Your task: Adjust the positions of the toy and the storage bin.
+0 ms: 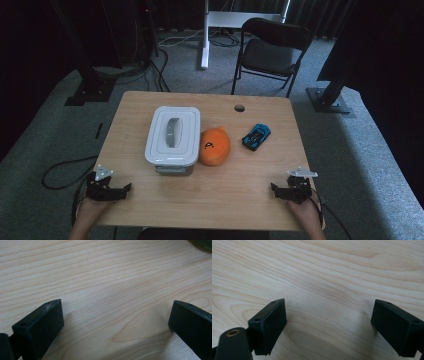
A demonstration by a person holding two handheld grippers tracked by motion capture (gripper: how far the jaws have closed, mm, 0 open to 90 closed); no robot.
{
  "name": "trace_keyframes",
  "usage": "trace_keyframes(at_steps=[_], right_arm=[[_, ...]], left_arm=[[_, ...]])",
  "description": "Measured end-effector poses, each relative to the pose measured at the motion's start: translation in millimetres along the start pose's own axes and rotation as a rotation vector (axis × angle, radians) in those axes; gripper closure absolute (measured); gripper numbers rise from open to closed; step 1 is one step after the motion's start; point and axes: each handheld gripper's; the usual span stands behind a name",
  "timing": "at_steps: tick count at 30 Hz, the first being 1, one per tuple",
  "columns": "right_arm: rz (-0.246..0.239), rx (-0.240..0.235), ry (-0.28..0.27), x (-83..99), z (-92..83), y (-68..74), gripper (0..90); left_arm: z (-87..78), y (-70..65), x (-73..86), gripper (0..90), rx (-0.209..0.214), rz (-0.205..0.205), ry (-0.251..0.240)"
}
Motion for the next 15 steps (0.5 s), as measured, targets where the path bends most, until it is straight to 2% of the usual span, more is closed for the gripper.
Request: trace_keyframes(at_steps=[7, 15], right_arm=[[0.0, -0.022, -0.022, -7.5, -1.4, 4.7, 12.3], [-0.002, -0.04, -0.076, -28.4, -6.1, 8.6, 12.5]], left_arm=[[0.1, 0.0, 0.0, 0.3, 0.0, 0.0, -0.001], [0.1, 0.0, 0.0, 0.3, 0.0, -0.001, -0.001]])
Point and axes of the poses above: each handheld gripper's, and its own axes: z roughly forward along the jaws, x roughly out of its underside, y roughly to its left, and after that the axes turned 14 degrees about y, right-handed
